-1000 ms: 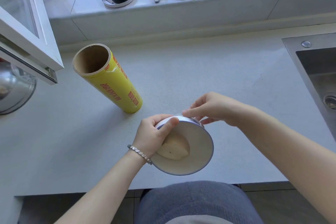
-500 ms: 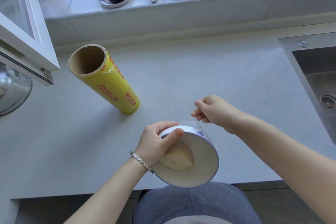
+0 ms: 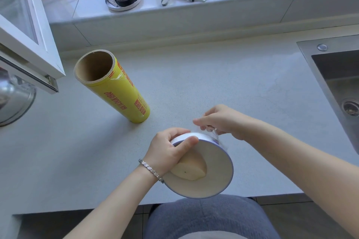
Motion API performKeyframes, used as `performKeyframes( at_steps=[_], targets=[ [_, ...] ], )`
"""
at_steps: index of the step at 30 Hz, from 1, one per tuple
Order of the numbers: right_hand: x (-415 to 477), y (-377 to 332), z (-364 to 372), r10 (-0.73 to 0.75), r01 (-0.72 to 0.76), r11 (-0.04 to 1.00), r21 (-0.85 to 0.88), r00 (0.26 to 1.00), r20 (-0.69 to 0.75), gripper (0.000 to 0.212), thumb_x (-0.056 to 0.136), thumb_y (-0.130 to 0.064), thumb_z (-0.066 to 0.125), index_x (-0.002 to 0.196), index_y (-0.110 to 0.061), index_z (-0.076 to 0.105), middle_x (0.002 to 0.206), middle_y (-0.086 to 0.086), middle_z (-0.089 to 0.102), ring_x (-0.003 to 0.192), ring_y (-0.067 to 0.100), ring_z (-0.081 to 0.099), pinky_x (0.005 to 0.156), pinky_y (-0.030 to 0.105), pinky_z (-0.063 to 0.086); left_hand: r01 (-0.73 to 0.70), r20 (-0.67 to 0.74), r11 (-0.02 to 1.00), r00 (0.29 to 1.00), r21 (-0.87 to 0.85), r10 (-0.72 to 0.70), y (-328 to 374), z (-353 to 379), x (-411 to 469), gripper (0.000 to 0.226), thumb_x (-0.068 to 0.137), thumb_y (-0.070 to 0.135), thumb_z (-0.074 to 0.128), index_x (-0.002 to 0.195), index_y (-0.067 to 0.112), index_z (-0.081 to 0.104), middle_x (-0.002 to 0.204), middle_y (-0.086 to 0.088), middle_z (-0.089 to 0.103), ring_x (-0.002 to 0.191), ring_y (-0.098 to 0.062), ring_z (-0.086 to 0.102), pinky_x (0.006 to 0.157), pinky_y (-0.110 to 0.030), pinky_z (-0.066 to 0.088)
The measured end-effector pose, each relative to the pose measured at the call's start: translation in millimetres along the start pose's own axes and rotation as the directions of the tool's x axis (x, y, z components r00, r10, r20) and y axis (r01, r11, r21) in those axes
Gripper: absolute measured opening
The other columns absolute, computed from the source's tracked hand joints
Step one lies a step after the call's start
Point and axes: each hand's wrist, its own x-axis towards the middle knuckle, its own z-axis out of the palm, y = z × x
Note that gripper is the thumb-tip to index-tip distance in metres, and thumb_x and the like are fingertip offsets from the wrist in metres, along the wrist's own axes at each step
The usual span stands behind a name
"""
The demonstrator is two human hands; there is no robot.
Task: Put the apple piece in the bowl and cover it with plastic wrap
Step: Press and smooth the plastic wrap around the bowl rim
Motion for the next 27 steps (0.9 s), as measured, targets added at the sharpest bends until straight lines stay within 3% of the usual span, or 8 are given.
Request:
performKeyframes(
  at_steps=[4,7,12,16,18,21,23,27],
  targets=[
    [8,14,11,-0.026,0.034,0.993,0.113,0.997,-0.077,0.023,0.076,-0.012,0.062,0.054,-0.013,0.057,0.071,0.014,0.066,0.052,0.014,0.043,0.049,0.023,0.03,-0.031,-0.005,0.995,1.0,-0.096,0.03,-2,1,-1,0.031,0.051,0.06,0.058,0.071,0.039,0.068,0.066,0.021,0.07,0.066,0.007,0.061,0.062,-0.009,0.047],
    [13,27,15,-0.061,0.069,0.95,0.305,0.997,-0.038,0.033,0.077,-0.01,0.063,0.045,-0.016,0.06,0.065,0.015,0.061,0.054,0.018,0.046,0.053,0.025,0.032,-0.029,0.007,0.99,1.0,-0.137,0.031,-4,1,1,0.03,0.054,0.059,0.058,0.07,0.036,0.071,0.067,0.019,0.071,0.069,-0.001,0.062,0.064,-0.017,0.05],
    [11,39,11,-0.187,0.104,0.738,0.667,0.981,0.054,0.03,0.084,-0.01,0.058,0.055,-0.011,0.06,0.048,-0.001,0.064,0.042,0.007,0.057,0.043,0.015,0.046,-0.026,0.054,0.99,0.998,-0.141,0.034,-4,-2,1,0.039,0.047,0.069,0.064,0.069,0.037,0.071,0.067,0.021,0.071,0.068,0.003,0.063,0.062,-0.014,0.049],
    [8,41,13,-0.278,0.166,0.577,0.8,0.961,0.002,0.012,0.059,-0.017,0.067,0.047,-0.013,0.065,0.05,0.002,0.067,0.059,0.011,0.07,0.049,0.019,0.053,-0.018,0.073,0.988,0.997,-0.153,0.03,-7,-2,4,0.056,0.038,0.088,0.056,0.068,0.043,0.073,0.069,0.018,0.072,0.073,-0.005,0.063,0.067,-0.024,0.051],
    [8,41,14,-0.272,0.197,0.596,0.778,0.962,-0.035,0.012,0.058,-0.017,0.071,0.048,-0.013,0.063,0.049,0.002,0.067,0.05,0.011,0.067,0.046,0.018,0.052,-0.025,0.084,0.988,0.996,-0.155,0.038,-7,-2,4,0.055,0.04,0.086,0.057,0.068,0.042,0.073,0.07,0.017,0.072,0.073,-0.005,0.064,0.066,-0.024,0.051],
    [9,41,17,-0.233,0.27,0.757,0.595,0.962,-0.141,0.023,0.075,-0.007,0.068,0.056,-0.01,0.056,0.045,-0.002,0.064,0.039,0.006,0.057,0.04,0.015,0.045,-0.029,0.076,0.989,0.996,-0.143,0.04,-4,-1,2,0.035,0.051,0.068,0.063,0.067,0.039,0.072,0.069,0.018,0.072,0.07,0.0,0.064,0.064,-0.018,0.051],
    [9,40,18,-0.209,0.274,0.829,0.487,0.96,-0.185,0.028,0.075,-0.008,0.071,0.055,-0.01,0.052,0.042,-0.004,0.06,0.036,0.005,0.051,0.039,0.015,0.041,-0.028,0.055,0.988,0.998,-0.152,0.037,-2,-1,1,0.027,0.055,0.059,0.058,0.067,0.039,0.071,0.067,0.02,0.071,0.067,0.004,0.062,0.062,-0.013,0.049],
    [10,37,11,-0.102,0.114,0.947,0.302,0.993,-0.055,0.035,0.073,-0.017,0.075,0.048,-0.015,0.05,0.038,-0.006,0.05,0.035,0.006,0.041,0.037,0.016,0.033,-0.033,0.035,0.989,0.999,-0.143,0.038,-3,-2,2,0.026,0.055,0.058,0.058,0.067,0.039,0.071,0.068,0.02,0.072,0.069,0.004,0.063,0.063,-0.012,0.049]
  ],
)
